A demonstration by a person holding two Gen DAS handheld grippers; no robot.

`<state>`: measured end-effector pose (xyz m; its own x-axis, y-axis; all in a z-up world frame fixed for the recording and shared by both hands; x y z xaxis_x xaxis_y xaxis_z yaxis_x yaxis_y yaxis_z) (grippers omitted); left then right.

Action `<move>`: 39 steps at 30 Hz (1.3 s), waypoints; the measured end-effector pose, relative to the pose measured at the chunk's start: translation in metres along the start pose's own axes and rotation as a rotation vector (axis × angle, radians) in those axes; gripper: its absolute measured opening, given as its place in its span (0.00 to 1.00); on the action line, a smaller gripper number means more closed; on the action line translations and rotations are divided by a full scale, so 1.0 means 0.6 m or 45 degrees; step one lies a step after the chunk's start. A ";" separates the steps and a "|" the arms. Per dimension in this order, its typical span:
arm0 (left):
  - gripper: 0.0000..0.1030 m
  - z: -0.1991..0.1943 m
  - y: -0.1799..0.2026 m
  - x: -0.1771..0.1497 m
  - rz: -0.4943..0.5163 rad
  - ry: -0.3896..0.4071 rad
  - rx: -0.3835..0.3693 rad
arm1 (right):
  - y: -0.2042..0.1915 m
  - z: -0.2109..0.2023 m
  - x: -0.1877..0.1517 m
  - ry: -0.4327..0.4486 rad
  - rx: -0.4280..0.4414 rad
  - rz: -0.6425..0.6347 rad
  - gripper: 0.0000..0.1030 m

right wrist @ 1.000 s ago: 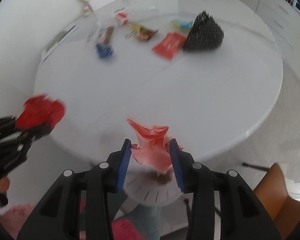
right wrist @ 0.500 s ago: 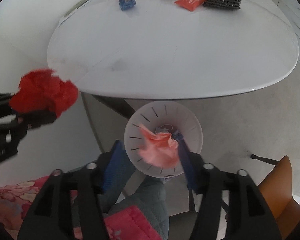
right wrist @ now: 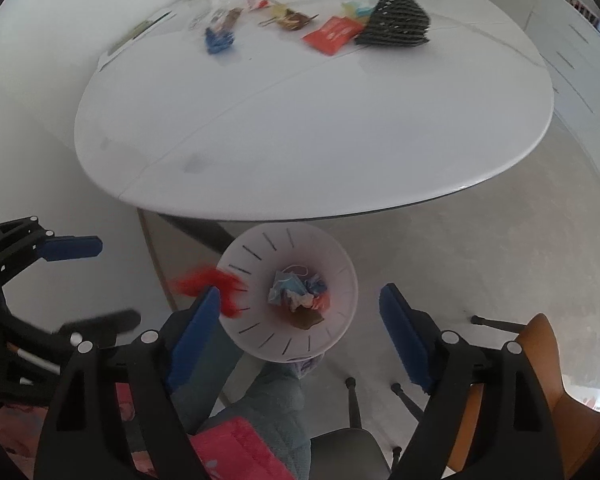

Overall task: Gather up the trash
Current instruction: 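Carry the red tissue and pink paper to the wastebasket and release both, then move the left tool to the blue wrapper and close on it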

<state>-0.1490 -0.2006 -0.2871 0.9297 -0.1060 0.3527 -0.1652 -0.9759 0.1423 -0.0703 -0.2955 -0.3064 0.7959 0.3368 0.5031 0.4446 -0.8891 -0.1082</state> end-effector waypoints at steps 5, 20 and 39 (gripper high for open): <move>0.82 -0.011 -0.008 0.016 -0.034 0.028 0.010 | 0.004 -0.007 0.020 0.021 0.003 0.019 0.80; 0.93 -0.061 -0.178 0.154 -0.294 0.246 0.211 | -0.050 -0.007 0.179 0.177 0.017 -0.004 0.98; 0.93 0.117 -0.364 0.373 -0.206 0.382 0.272 | -0.001 0.156 0.338 0.163 -0.093 0.187 0.98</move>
<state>0.1179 -0.0247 -0.3041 0.7956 0.0820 0.6003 0.0770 -0.9965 0.0340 0.1294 -0.1975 -0.2845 0.7892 0.1640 0.5919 0.2933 -0.9474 -0.1285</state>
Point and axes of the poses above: each gripper's, at about its wrist camera, not at the fingertips, and z roughly the way its jaws point, y to its right, x to its top, the point moved 9 cm from there along z, roughly the way its jaws point, and after that the axes turned 11 degrees about y, right-handed, at the moved point
